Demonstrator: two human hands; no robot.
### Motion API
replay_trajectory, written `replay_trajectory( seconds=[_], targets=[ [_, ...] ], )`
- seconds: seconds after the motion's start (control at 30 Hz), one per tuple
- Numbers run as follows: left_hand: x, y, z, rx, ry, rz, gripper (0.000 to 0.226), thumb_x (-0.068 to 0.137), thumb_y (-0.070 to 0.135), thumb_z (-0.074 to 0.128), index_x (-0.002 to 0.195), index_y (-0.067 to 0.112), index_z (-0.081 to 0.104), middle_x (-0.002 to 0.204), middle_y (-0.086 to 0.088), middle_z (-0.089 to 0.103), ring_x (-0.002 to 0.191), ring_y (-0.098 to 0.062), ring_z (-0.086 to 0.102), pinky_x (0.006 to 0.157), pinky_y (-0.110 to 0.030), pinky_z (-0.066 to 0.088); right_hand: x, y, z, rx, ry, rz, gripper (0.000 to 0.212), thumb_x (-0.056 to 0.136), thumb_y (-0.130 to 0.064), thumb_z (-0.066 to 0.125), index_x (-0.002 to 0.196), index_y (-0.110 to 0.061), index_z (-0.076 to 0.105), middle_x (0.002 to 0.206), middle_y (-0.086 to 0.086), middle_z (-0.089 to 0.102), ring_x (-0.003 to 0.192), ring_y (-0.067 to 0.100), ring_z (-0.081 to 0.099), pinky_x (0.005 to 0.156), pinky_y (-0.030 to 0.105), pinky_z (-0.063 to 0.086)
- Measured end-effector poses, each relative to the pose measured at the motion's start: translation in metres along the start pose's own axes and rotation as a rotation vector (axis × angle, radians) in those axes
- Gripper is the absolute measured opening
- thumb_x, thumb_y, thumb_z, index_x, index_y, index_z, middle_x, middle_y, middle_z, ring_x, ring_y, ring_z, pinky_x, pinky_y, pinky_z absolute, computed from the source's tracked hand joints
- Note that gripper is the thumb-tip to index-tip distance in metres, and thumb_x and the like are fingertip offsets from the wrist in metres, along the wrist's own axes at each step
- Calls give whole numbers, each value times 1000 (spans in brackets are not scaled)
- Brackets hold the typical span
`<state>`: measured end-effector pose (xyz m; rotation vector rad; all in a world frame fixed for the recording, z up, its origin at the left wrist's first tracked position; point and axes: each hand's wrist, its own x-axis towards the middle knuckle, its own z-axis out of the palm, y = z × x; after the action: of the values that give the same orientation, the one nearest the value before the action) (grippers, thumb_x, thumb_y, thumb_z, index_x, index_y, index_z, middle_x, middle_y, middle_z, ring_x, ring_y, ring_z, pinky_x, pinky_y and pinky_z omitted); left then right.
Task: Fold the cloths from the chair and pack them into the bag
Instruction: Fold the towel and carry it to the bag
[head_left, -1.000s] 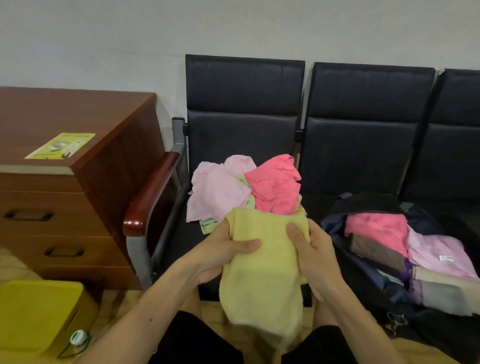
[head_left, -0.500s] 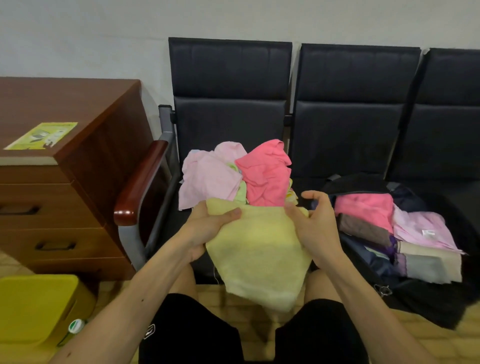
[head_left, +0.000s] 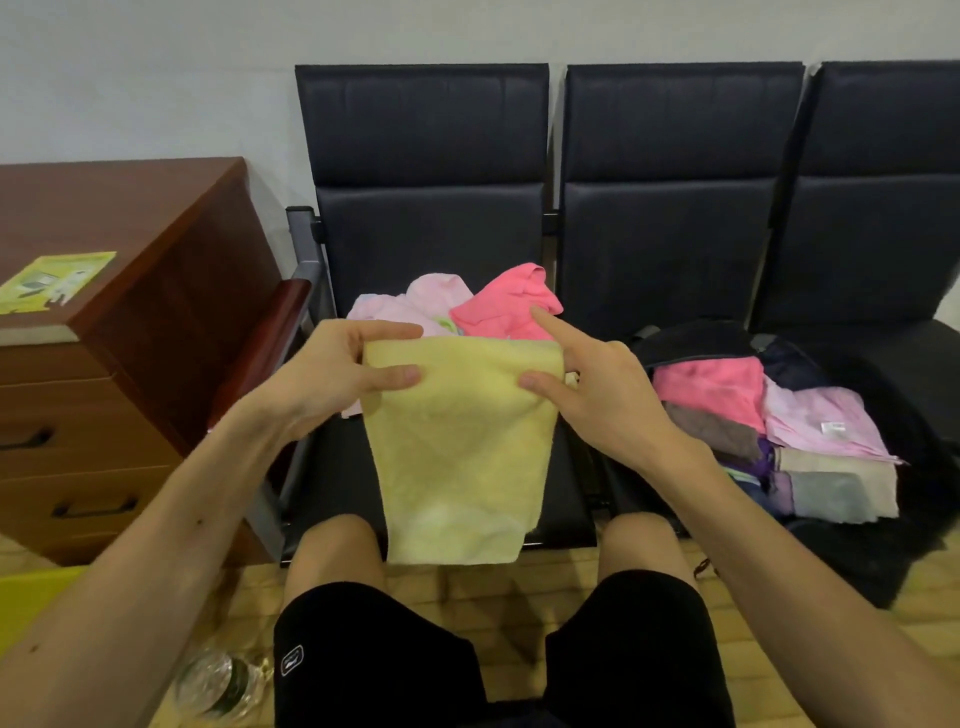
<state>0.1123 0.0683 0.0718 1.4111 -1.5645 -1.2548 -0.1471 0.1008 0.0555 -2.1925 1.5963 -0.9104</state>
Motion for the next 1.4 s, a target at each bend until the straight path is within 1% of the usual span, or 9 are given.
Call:
replay_trajectory(
  seconds=[0.17, 0.3, 0.67, 0.83, 0.93, 1.03, 1.17, 1.27, 1.4],
  targets=[
    [5, -6, 0, 221, 190, 104, 57, 80, 18, 79, 133, 24, 61, 118, 11, 64, 103, -4, 63, 87, -26, 54, 0, -1, 6, -53, 131, -2, 51, 90, -31, 69, 138, -19, 56, 111, 5, 73, 108, 28, 62, 95, 36, 40],
    [4, -16, 9, 303, 317, 166, 51, 79, 24, 81, 128, 24, 66, 110, 12, 64, 101, -7, 62, 90, -32, 54, 1, 7, 12, -13, 219, 13, 30, 86, -25, 73, 116, -18, 72, 100, 1, 76, 93, 28, 68, 87, 45, 51],
    [5, -22, 29, 463, 457, 361, 17, 77, 21, 84, 93, 19, 78, 78, 18, 67, 78, -2, 65, 70, -15, 48, -1, 24, 17, -14, 287, 201, 18, 83, -36, 75, 97, -24, 73, 87, -2, 74, 86, 26, 68, 79, 47, 54],
    [2, -24, 33, 409, 420, 324, 12, 76, 21, 84, 86, 21, 77, 77, 13, 70, 72, -8, 66, 65, -20, 53, -7, 27, 15, -34, 337, 195, 17, 86, -29, 73, 80, -14, 66, 79, -2, 66, 75, 19, 62, 70, 46, 53],
    [-4, -22, 33, 389, 385, 333, 11, 75, 21, 85, 81, 25, 75, 76, 13, 70, 71, -9, 65, 67, -23, 55, -11, 29, 14, 34, 340, 199, 17, 84, -20, 75, 79, -6, 67, 92, 5, 59, 80, 17, 55, 71, 39, 51],
    [-6, -22, 35, 382, 404, 355, 13, 72, 21, 87, 76, 25, 74, 76, 15, 61, 71, -5, 57, 63, -17, 46, -13, 36, 15, 172, 261, 250, 13, 85, -20, 74, 82, -9, 67, 88, 3, 68, 83, 18, 64, 77, 48, 55],
    [-6, -26, 34, 354, 389, 348, 12, 74, 25, 85, 77, 29, 75, 84, 15, 53, 84, 5, 49, 68, -11, 38, -18, 38, 12, 352, 177, 310, 8, 89, -13, 71, 86, -9, 65, 84, 5, 72, 80, 23, 69, 75, 52, 57],
    [-6, -31, 38, 233, 352, 307, 9, 78, 22, 82, 85, 21, 77, 93, 11, 59, 91, -2, 55, 75, -21, 45, -23, 34, 10, 447, 187, 301, 7, 90, -11, 69, 86, -7, 65, 84, 11, 72, 82, 34, 68, 76, 57, 55],
    [-19, -33, 46, -55, 244, 328, 8, 89, 9, 69, 97, 11, 72, 91, 17, 68, 89, 0, 63, 79, -21, 51, -34, 32, 12, 546, 149, 324, 11, 92, -9, 66, 89, 1, 62, 86, 26, 67, 83, 47, 62, 75, 59, 51]
  ],
)
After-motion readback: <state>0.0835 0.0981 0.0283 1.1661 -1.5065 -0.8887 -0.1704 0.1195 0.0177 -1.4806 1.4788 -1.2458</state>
